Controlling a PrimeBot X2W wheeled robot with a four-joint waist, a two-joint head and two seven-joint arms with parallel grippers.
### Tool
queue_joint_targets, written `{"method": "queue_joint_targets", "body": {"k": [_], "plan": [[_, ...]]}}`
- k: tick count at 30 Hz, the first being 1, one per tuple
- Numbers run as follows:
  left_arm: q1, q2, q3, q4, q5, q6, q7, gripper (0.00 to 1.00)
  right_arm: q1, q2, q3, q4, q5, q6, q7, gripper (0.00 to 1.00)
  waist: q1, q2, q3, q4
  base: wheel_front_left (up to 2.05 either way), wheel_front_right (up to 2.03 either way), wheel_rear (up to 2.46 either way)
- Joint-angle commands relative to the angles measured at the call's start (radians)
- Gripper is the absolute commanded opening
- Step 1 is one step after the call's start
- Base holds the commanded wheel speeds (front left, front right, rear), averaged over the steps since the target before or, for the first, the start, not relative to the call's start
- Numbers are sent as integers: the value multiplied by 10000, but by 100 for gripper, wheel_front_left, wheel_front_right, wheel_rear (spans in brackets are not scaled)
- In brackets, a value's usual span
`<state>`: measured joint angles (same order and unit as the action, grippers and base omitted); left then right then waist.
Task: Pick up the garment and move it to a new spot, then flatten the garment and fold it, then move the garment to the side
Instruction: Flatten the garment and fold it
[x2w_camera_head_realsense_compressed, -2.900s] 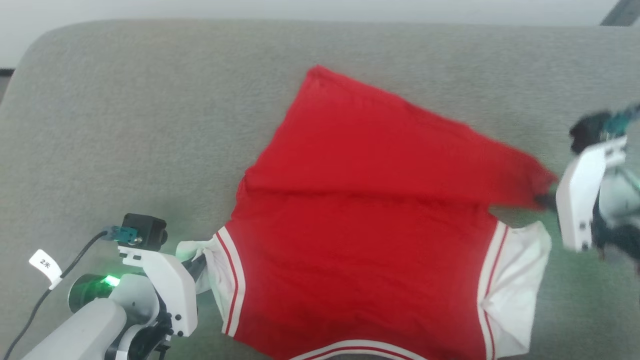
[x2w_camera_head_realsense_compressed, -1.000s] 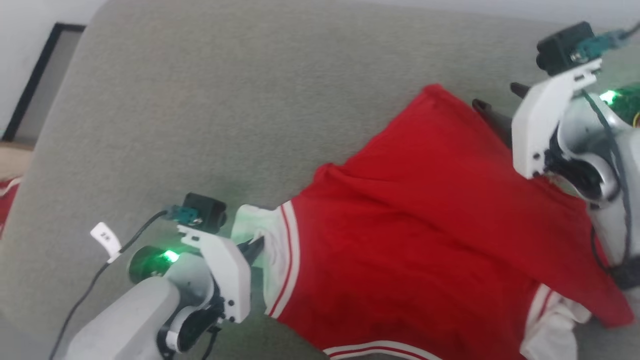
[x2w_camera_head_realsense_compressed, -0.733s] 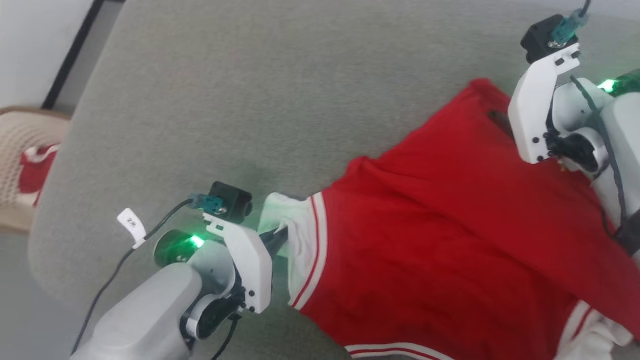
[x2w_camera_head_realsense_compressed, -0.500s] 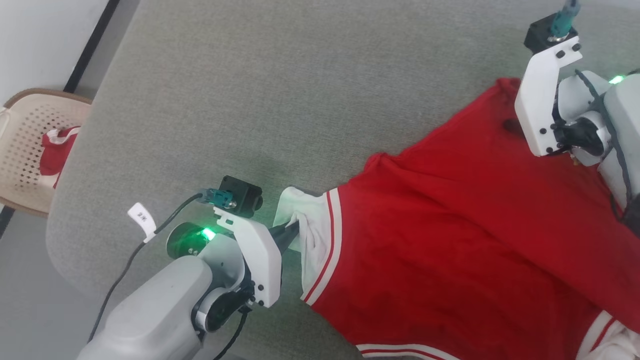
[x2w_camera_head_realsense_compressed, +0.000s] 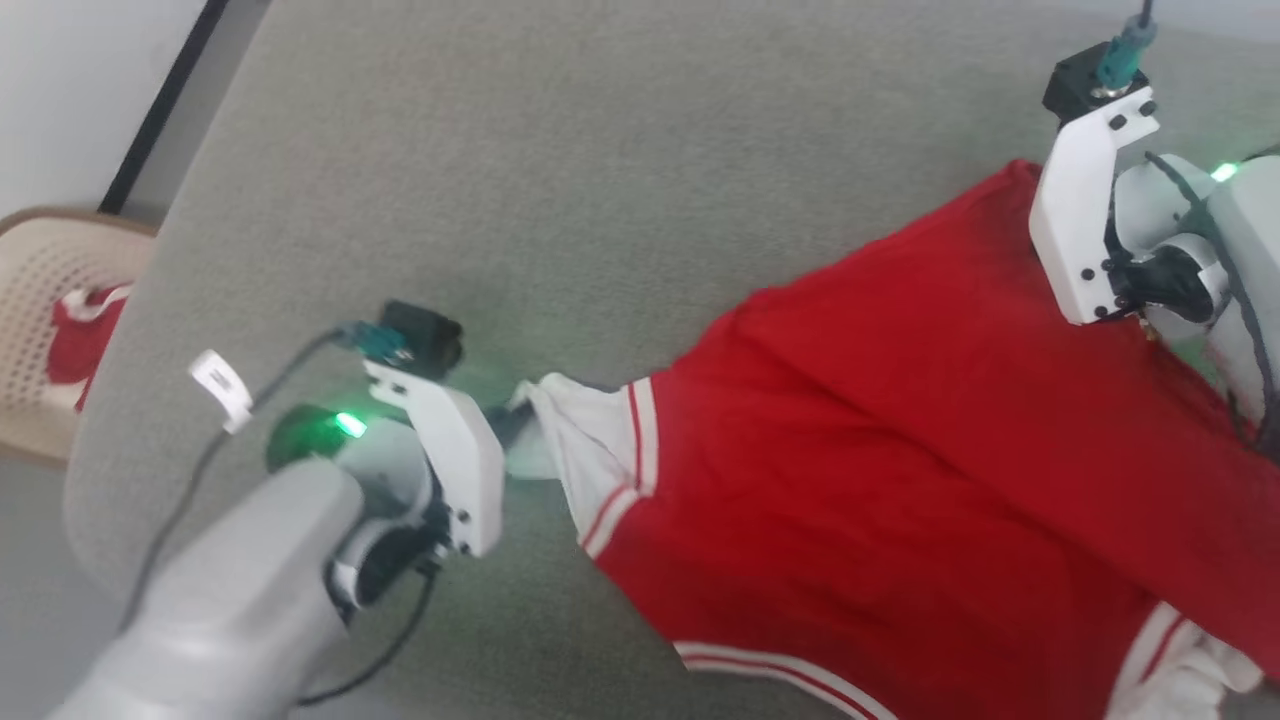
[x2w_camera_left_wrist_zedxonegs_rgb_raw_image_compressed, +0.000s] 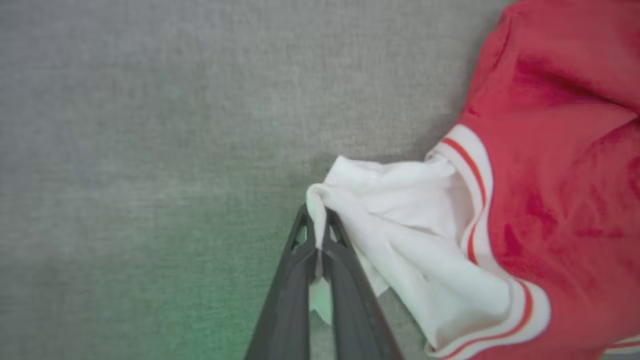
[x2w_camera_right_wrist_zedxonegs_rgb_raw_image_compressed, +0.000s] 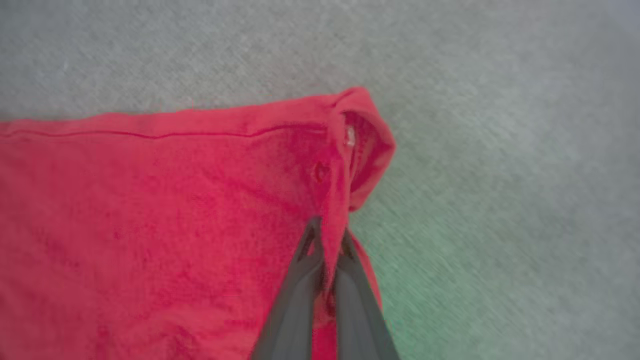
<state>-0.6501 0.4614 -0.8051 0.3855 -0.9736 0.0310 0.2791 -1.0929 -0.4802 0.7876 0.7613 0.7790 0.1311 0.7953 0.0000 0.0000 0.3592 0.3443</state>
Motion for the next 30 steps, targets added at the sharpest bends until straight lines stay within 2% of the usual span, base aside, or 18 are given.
{"method": "queue_joint_targets", "body": {"k": [1, 9, 15, 24, 30], "plan": [[-218, 104, 83, -54, 43, 73, 88, 0, -146, -90, 77, 4, 63, -5, -150, 0, 0, 0, -265, -267, 0, 0, 0], [-1809, 1477, 638, -646, 253, 480, 1313, 0, -652, -459, 524, -747, 540, -3, -1256, 0, 0, 0, -1426, -1376, 0, 0, 0], [-3278, 2106, 974, -737, 380, 603, 2181, 0, -964, -778, 618, -1282, 643, -3, -1730, 0, 0, 0, -2222, -2107, 0, 0, 0], [-4923, 2268, 1062, 97, 705, 359, 2796, 0, -1399, -938, 375, -1998, 561, -5, -1966, 0, 0, 0, -3208, -2936, 0, 0, 0], [-5889, 2081, 939, 811, 1235, 188, 2446, 0, -1634, -905, 42, -2039, 315, -5, -2209, 0, 0, 0, -3218, -3220, 0, 0, 0]]}}
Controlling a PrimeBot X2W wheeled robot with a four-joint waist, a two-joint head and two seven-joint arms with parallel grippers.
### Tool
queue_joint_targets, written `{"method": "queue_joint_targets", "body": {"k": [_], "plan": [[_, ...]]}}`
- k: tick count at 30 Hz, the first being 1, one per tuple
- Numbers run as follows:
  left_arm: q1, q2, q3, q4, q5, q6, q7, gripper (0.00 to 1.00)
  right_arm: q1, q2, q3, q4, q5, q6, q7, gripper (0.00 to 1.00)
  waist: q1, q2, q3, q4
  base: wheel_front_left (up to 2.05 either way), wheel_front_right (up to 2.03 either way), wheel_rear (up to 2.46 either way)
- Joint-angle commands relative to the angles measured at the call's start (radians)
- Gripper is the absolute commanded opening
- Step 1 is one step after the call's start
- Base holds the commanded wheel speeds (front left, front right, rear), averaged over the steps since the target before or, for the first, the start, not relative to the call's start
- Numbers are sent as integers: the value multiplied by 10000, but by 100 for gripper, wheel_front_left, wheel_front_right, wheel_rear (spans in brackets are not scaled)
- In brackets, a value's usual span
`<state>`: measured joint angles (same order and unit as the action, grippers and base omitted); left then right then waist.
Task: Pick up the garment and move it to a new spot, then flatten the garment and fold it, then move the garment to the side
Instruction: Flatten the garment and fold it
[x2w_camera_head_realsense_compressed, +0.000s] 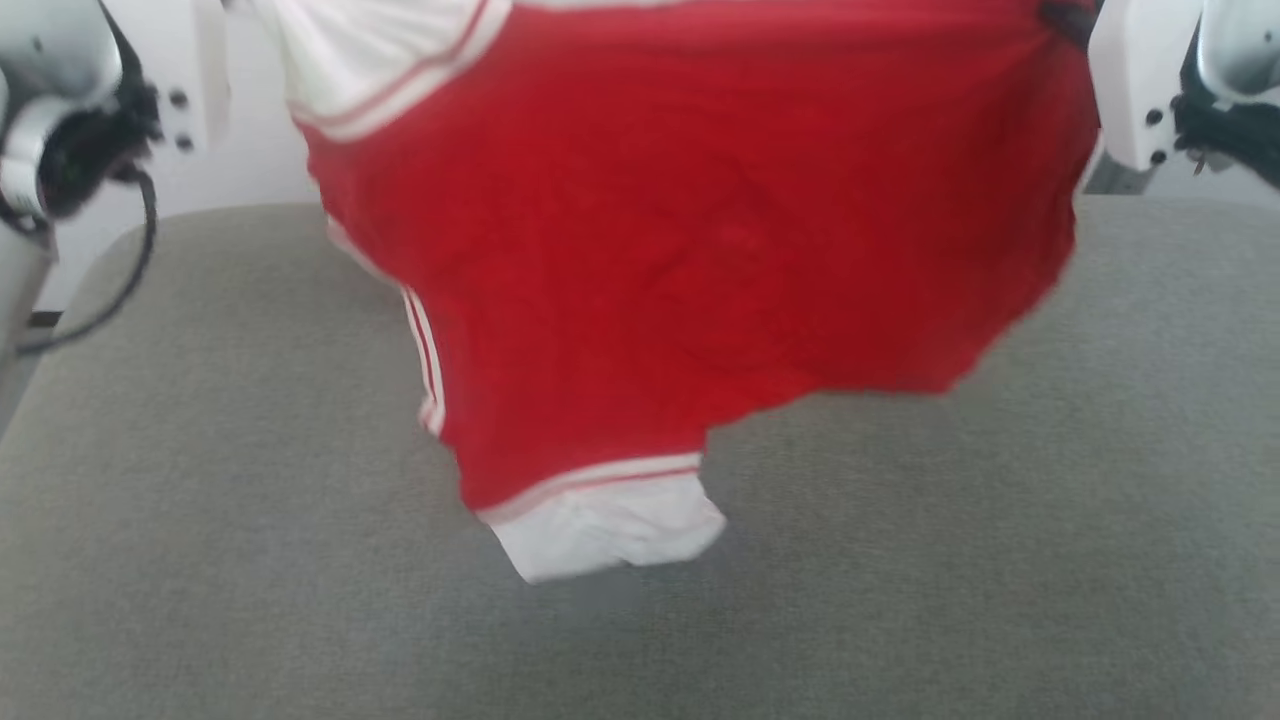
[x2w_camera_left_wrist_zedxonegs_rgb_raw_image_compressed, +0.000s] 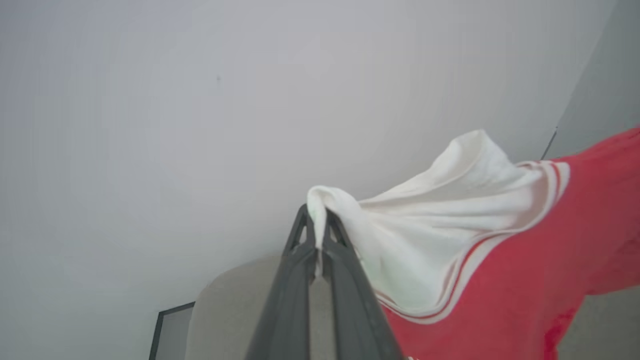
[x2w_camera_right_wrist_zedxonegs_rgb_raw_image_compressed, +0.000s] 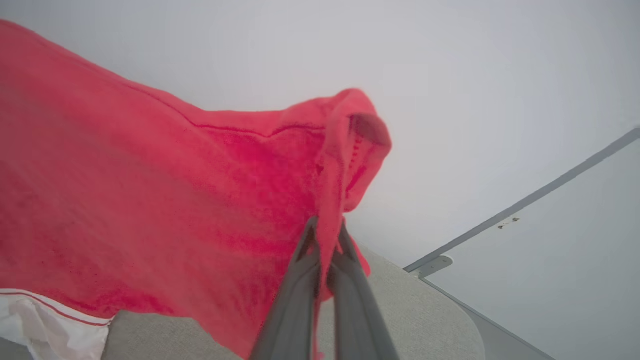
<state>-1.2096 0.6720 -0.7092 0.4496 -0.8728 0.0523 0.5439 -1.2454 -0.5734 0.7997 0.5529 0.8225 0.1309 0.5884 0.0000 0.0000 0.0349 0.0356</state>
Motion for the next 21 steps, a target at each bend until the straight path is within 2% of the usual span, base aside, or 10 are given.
{"method": "queue_joint_targets", "body": {"k": [1, 4, 10, 21], "plan": [[-454, -83, -34, 325, 334, -20, -307, 0, -163, 59, -157, 118, -234, -3, -268, 0, 0, 0, 86, -168, 0, 0, 0], [-856, -235, -39, 627, 656, -43, -685, 0, -272, 172, -274, 294, -434, -3, -545, 0, 0, 0, 283, -225, 0, 0, 0], [-2485, -878, -1, 1768, 1419, -132, -2164, 0, -1067, 591, -922, 1317, -1407, -3, -1938, 0, 0, 0, 1429, -305, 0, 0, 0], [-5785, -1841, 277, 4201, 2958, 186, -6541, 0, -3242, 1673, -2684, 4047, -4406, -4, -6378, 0, 0, 0, 3694, -235, 0, 0, 0]]}}
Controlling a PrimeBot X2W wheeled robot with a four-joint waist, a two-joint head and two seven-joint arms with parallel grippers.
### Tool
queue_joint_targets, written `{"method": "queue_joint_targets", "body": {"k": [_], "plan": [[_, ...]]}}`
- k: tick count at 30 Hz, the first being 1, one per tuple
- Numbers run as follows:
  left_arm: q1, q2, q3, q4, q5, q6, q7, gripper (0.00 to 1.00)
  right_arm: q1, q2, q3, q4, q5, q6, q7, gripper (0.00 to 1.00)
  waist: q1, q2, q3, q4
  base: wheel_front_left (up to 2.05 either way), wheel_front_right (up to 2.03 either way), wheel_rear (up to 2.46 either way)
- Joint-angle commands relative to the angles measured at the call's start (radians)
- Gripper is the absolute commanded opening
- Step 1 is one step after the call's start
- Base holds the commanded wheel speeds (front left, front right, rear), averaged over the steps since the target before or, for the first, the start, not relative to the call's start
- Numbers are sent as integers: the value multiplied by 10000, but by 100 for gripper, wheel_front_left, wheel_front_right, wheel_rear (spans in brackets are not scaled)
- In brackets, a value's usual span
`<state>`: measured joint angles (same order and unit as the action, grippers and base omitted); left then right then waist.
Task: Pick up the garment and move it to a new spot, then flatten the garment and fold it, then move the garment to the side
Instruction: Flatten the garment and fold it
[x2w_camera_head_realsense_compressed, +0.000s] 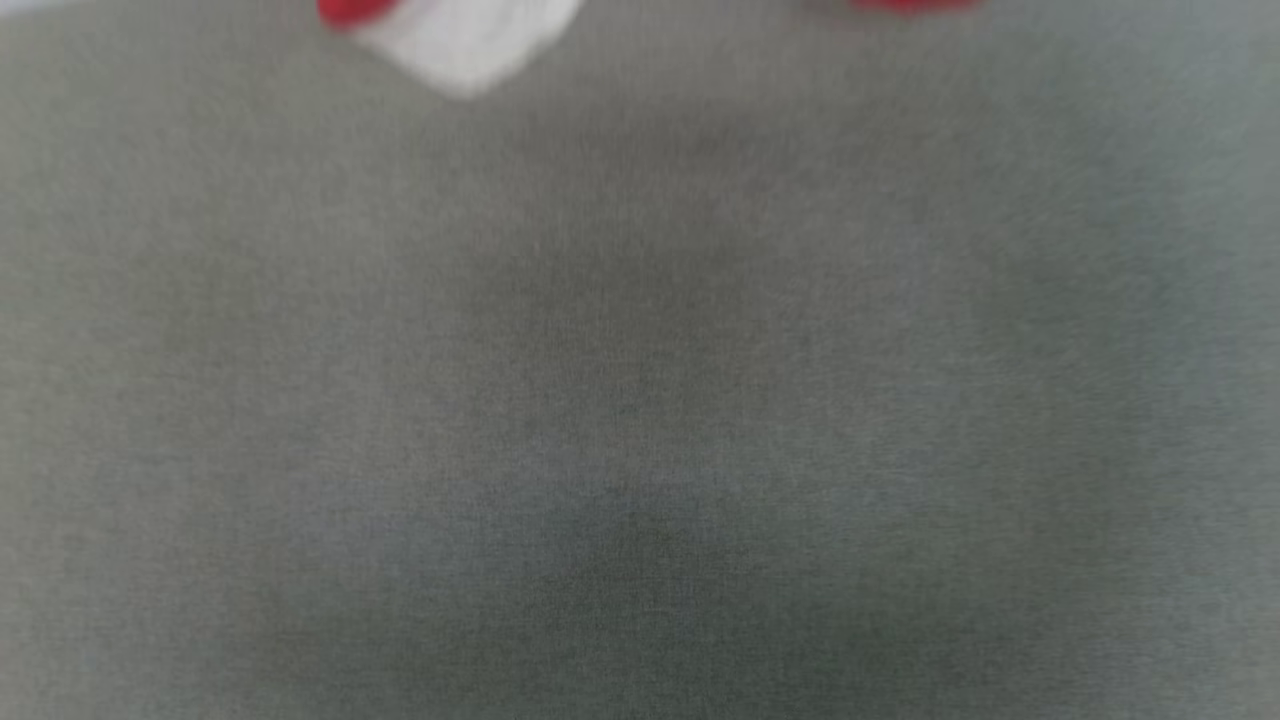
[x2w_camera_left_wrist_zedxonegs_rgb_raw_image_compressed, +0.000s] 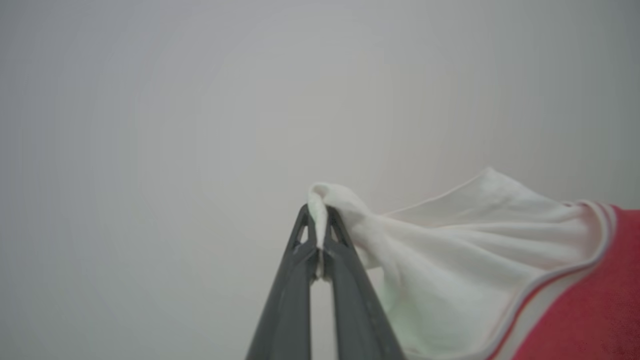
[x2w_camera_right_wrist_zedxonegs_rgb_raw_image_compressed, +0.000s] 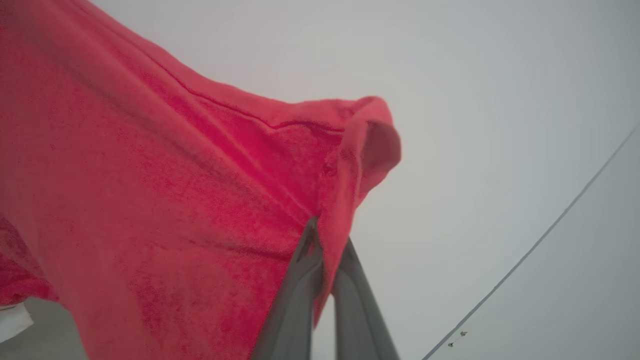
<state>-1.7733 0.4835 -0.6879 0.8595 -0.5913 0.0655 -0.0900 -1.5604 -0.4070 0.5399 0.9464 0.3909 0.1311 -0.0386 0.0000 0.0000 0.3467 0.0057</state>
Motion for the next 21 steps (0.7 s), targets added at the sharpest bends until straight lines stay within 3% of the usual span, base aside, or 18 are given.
{"method": "queue_joint_targets", "body": {"k": [1, 5, 11, 16, 21], "plan": [[-324, -25, 98, 268, 212, 49, -654, 0, -207, 74, -204, 382, -384, -8, -366, 0, 0, 0, 701, 98, 0, 0, 0], [-263, -424, 102, 1038, 116, -328, -1476, 0, -322, 505, -477, 1270, -1214, -6, -1019, 0, 0, 0, 1028, 269, 0, 0, 0], [744, -1044, -44, 2474, -277, -1047, -1291, 0, 375, 886, -500, 2332, -1486, -6, -1190, 0, 0, 0, 884, 519, 0, 0, 0], [1994, -1458, -268, 3245, -755, -1730, -307, 0, 1414, 1181, -275, 2771, -1134, -6, -994, 0, 0, 0, 401, 701, 0, 0, 0], [3393, -1771, -638, 3221, -1382, -1953, 1405, 0, 2637, 1171, 207, 2584, -379, -5, -584, 0, 0, 0, -153, 857, 0, 0, 0]]}}
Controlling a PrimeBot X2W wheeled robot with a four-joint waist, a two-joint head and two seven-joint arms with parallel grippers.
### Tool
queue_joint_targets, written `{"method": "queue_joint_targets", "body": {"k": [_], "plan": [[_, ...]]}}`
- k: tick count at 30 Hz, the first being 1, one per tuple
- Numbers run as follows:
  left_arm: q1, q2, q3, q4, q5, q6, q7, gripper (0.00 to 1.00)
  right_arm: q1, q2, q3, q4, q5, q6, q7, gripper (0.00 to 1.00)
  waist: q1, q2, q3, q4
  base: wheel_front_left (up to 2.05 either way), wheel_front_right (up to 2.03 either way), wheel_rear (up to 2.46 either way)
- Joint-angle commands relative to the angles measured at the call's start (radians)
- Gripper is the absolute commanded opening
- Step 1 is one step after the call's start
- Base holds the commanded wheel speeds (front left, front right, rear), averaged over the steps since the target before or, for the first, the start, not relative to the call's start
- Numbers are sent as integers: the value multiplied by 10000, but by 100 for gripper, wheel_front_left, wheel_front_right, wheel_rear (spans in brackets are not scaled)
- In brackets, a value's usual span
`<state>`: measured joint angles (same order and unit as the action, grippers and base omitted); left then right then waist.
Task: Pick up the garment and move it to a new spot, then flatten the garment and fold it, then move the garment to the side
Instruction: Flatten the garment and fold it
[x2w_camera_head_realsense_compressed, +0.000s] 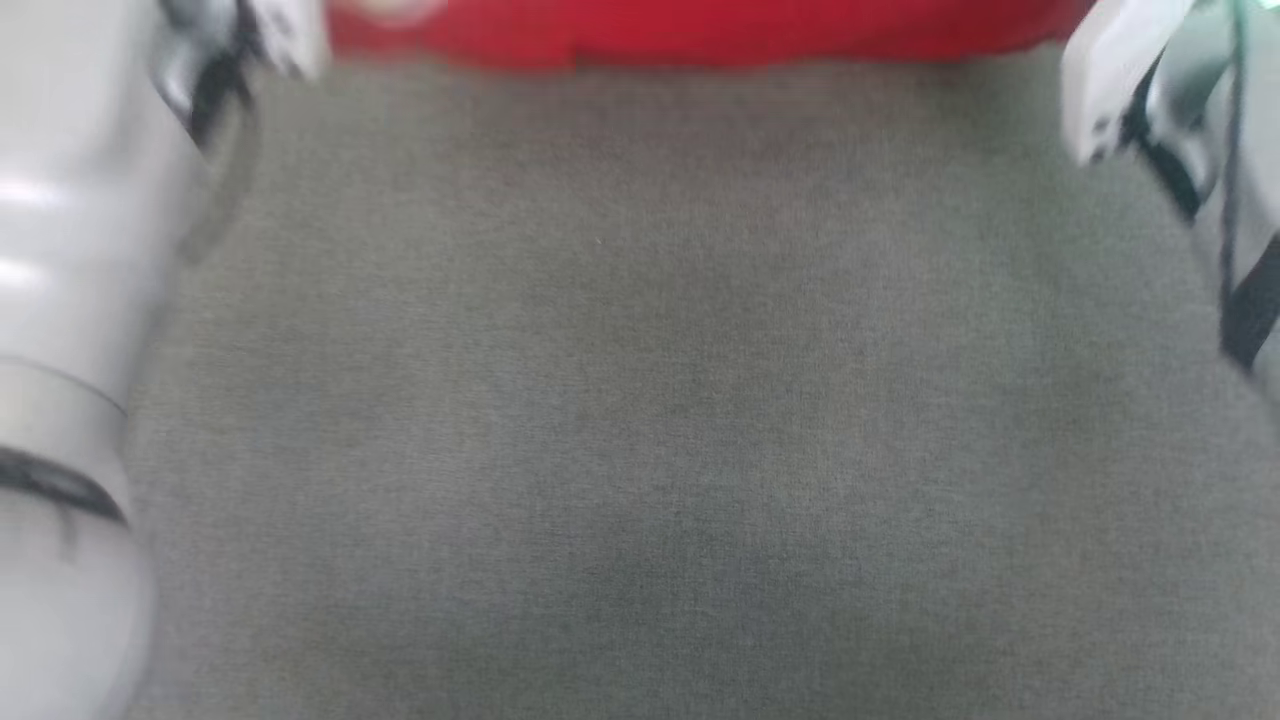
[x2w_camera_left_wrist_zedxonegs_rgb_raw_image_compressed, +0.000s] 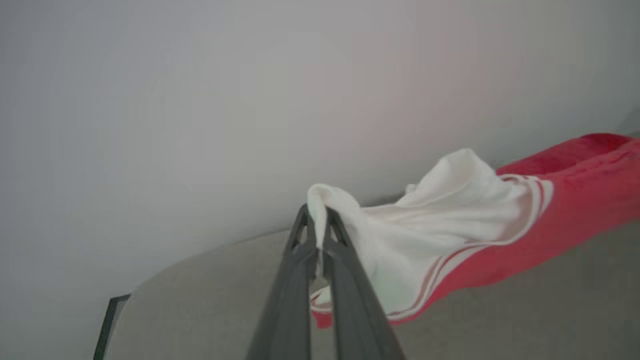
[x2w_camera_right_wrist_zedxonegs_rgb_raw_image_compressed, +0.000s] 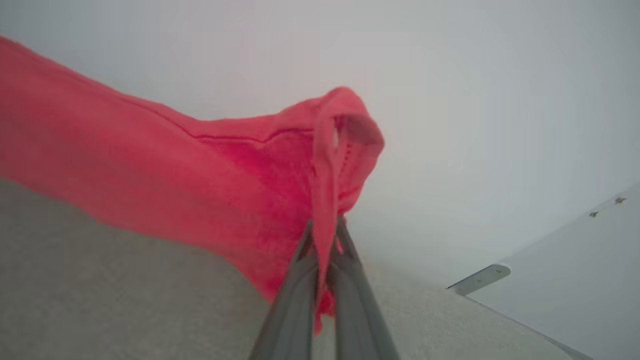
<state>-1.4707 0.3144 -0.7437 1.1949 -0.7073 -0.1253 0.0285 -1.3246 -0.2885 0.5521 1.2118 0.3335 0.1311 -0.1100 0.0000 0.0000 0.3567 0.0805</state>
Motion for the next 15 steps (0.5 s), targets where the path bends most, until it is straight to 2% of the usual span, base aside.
{"method": "queue_joint_targets", "body": {"k": [1, 5, 12, 15], "plan": [[686, -98, -175, -353, -395, -36, 618, 0, 545, -55, 188, -185, 371, -5, 203, 0, 0, 0, -369, 136, 0, 0, 0], [1963, 344, -597, -1560, -1237, -42, 1975, 0, 1647, -389, 713, -915, 1151, -5, 549, 0, 0, 0, -757, 250, 0, 0, 0], [3772, 1061, -927, -3106, -2071, -42, 3195, 0, 3372, -1292, 1200, -2427, 2418, -5, 906, 0, 0, 0, -1195, 396, 0, 0, 0], [4699, 1434, -994, -3887, -2269, 173, 3668, 0, 4247, -1688, 1267, -3174, 2881, -5, 1079, 0, 0, 0, -1313, 401, 0, 0, 0]]}}
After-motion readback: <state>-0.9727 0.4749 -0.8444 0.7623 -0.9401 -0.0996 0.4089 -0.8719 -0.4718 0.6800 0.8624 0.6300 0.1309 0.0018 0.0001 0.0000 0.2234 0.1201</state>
